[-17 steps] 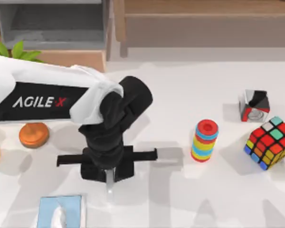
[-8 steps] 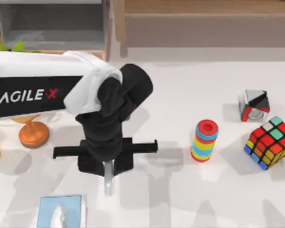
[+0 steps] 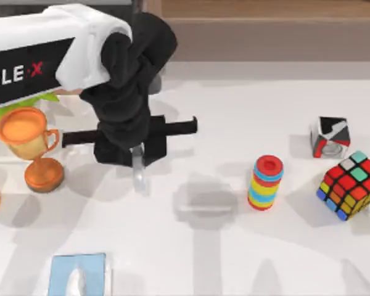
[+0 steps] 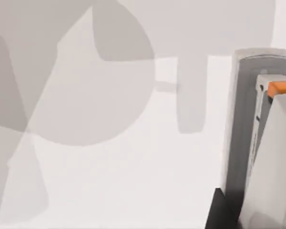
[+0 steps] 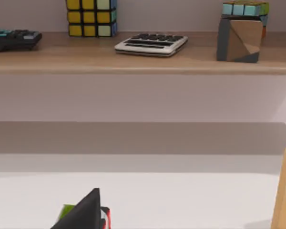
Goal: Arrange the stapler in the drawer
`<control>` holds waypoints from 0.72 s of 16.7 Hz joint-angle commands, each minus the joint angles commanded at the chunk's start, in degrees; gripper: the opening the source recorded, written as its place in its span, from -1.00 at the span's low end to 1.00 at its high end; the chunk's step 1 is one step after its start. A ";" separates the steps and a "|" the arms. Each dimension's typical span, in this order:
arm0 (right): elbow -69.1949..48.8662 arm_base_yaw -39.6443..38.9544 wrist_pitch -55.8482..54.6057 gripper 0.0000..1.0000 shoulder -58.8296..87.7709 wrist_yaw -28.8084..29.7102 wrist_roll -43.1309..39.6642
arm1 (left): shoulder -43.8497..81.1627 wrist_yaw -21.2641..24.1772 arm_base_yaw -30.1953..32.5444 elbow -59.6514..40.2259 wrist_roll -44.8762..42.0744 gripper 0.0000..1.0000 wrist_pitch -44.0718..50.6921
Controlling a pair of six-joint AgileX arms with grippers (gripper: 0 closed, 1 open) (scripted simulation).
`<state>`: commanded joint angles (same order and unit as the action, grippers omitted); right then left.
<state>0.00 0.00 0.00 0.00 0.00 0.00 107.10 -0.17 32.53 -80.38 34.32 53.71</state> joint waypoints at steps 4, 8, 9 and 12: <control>0.00 0.00 0.00 1.00 0.00 0.00 0.00 | 1.51 -0.87 -10.87 -14.80 -9.32 -1.00 5.23; 0.00 0.00 0.00 1.00 0.00 0.00 0.00 | 6.71 -2.17 -24.91 -30.64 -20.54 -1.00 12.61; 0.00 0.00 0.00 1.00 0.00 0.00 0.00 | 8.71 -2.46 -28.50 -34.55 -23.42 -1.00 14.45; 0.00 0.00 0.00 1.00 0.00 0.00 0.00 | 16.39 -2.85 -38.38 -45.81 -31.94 -1.00 19.42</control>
<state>0.00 0.00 0.00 0.00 0.00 0.00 123.50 -3.03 -5.85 -126.19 2.38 73.13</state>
